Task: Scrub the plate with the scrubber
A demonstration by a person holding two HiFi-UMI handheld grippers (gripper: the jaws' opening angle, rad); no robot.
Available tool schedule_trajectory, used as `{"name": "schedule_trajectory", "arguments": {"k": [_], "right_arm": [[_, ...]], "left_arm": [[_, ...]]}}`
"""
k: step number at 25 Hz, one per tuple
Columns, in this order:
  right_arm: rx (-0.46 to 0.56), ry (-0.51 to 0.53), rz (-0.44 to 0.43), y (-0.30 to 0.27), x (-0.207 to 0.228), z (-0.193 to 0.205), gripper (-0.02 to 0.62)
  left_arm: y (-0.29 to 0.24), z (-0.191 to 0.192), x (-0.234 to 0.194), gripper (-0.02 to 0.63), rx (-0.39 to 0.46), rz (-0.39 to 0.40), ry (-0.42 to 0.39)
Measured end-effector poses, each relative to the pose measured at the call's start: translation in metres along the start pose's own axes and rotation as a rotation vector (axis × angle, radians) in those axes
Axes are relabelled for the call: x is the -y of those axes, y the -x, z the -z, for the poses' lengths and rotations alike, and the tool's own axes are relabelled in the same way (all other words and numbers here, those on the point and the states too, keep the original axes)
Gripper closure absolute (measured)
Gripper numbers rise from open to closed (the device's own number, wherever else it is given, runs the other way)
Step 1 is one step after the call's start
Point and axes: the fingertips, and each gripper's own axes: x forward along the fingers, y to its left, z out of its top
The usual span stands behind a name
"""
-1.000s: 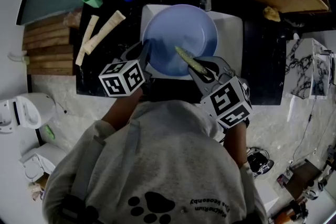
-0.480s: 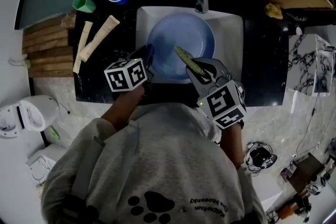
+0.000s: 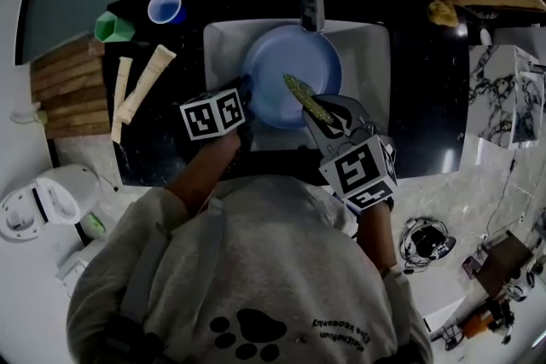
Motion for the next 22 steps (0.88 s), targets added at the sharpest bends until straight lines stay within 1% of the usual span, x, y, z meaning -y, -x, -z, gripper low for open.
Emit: {"name": "schedule_trajectory", "arguments": {"k": [8, 15, 16, 18, 19, 22], "right_arm": [[-0.037, -0.028, -0.012, -0.02, 0.013, 0.02, 0.528], [-0.033, -0.029, -0.017, -0.024, 0.016, 0.022, 0.528], [-0.032, -0.027, -0.016, -0.024, 0.016, 0.022, 0.528], [-0.032, -0.024, -0.012, -0.023, 0.016, 0.022, 0.528], [-0.031, -0.022, -0.01, -0.022, 0.016, 0.022, 0.528], [-0.028, -0.021, -0.001, -0.017, 0.014, 0.023, 0.528]], "left_arm": [[-0.024, 0.007, -0.015, 0.574, -0.043, -0.036, 0.015], [-0.031, 0.009, -0.024, 0.574, -0.052, -0.055, 0.017], [-0.032, 0.008, -0.025, 0.563, -0.047, -0.062, 0.018], [-0.032, 0.007, -0.026, 0.475, -0.046, -0.068, 0.017], [-0.032, 0.007, -0.025, 0.442, -0.048, -0.068, 0.012], [-0.028, 0.003, -0.022, 0.434, -0.035, -0.079, -0.034]]}}
